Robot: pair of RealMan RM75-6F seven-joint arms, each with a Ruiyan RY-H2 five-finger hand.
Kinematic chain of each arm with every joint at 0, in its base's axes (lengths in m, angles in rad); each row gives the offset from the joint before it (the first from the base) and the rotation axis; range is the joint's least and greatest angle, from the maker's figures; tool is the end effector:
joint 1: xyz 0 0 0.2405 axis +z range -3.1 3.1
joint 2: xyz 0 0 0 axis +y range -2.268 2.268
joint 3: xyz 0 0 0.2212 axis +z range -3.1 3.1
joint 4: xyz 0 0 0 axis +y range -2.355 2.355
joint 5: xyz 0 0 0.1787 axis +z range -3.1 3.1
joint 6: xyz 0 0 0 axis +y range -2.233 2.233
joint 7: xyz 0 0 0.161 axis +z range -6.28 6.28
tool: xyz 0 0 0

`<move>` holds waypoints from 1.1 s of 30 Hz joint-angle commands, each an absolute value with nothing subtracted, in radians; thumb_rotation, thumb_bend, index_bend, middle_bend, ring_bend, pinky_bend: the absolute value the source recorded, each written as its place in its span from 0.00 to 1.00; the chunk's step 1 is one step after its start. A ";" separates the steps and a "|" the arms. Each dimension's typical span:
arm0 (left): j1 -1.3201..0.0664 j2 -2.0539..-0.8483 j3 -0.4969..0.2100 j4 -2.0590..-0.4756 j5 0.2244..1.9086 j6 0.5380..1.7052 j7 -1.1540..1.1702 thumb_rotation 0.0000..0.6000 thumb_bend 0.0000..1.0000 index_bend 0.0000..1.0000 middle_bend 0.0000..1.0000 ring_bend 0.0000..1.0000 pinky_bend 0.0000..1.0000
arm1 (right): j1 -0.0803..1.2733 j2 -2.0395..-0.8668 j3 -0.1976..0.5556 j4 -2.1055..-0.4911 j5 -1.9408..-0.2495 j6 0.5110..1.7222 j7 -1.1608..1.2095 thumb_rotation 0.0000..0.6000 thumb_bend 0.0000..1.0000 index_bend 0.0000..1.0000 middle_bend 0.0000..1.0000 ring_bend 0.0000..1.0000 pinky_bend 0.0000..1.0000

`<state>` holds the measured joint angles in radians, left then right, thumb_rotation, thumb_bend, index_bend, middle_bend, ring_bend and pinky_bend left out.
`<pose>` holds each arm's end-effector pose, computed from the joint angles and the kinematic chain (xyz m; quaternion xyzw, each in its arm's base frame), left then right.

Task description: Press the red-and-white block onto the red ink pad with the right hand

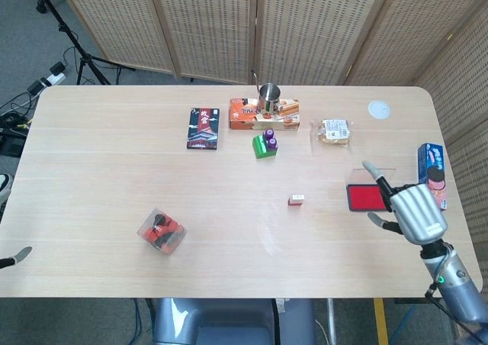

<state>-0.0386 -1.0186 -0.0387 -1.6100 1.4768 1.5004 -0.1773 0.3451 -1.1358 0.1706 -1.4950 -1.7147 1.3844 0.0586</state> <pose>-0.2847 0.1783 0.2038 -0.5583 -0.4238 -0.3979 0.5920 -0.1901 -0.2701 0.1676 0.6959 -0.2343 0.4743 0.4857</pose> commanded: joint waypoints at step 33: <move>-0.082 -1.012 -0.055 -1.629 1.403 1.396 -0.147 1.00 0.00 0.00 0.00 0.00 0.00 | 0.638 -1.370 0.222 -1.552 -1.050 0.869 -0.334 1.00 0.34 0.41 0.96 1.00 1.00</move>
<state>-0.0823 -1.0117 -0.0555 -1.6285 1.4026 1.3961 -0.1469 0.6308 -1.3593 0.2245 -1.5486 -1.0614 0.8666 -0.3216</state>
